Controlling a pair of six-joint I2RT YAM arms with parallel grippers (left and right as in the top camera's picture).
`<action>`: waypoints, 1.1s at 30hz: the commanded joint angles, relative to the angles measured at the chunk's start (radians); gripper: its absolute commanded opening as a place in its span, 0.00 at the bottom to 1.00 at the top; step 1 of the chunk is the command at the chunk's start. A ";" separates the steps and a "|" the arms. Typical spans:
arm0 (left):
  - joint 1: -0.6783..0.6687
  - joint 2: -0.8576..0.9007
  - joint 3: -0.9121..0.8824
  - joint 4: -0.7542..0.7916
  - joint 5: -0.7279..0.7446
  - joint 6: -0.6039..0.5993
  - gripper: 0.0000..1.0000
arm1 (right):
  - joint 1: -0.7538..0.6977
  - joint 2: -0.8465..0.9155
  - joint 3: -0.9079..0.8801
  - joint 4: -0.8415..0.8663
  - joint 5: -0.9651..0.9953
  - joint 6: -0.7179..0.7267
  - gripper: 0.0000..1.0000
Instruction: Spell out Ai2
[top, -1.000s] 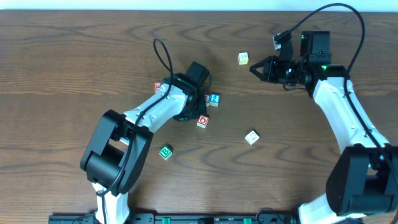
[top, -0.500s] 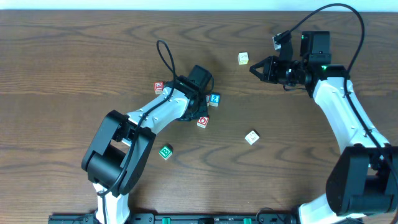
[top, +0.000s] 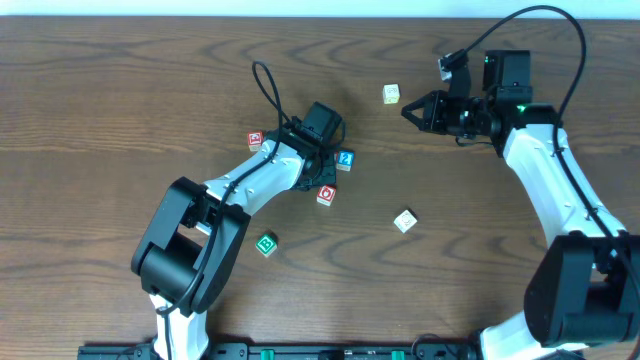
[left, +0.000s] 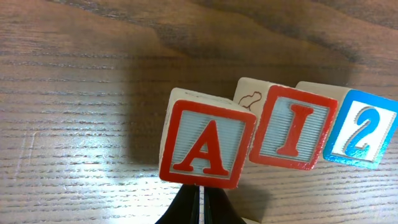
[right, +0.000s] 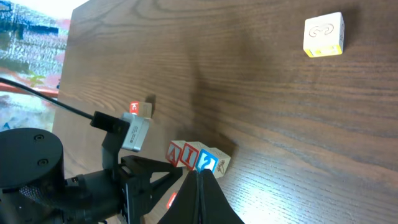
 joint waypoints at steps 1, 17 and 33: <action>-0.001 -0.011 -0.005 0.011 -0.031 0.018 0.06 | -0.005 -0.018 0.018 -0.009 -0.005 -0.021 0.02; 0.000 0.004 -0.005 0.043 -0.047 0.025 0.06 | -0.005 -0.018 0.018 -0.024 -0.008 -0.036 0.02; -0.031 0.004 -0.005 -0.016 0.037 0.024 0.06 | -0.005 -0.018 0.018 -0.023 -0.009 -0.035 0.02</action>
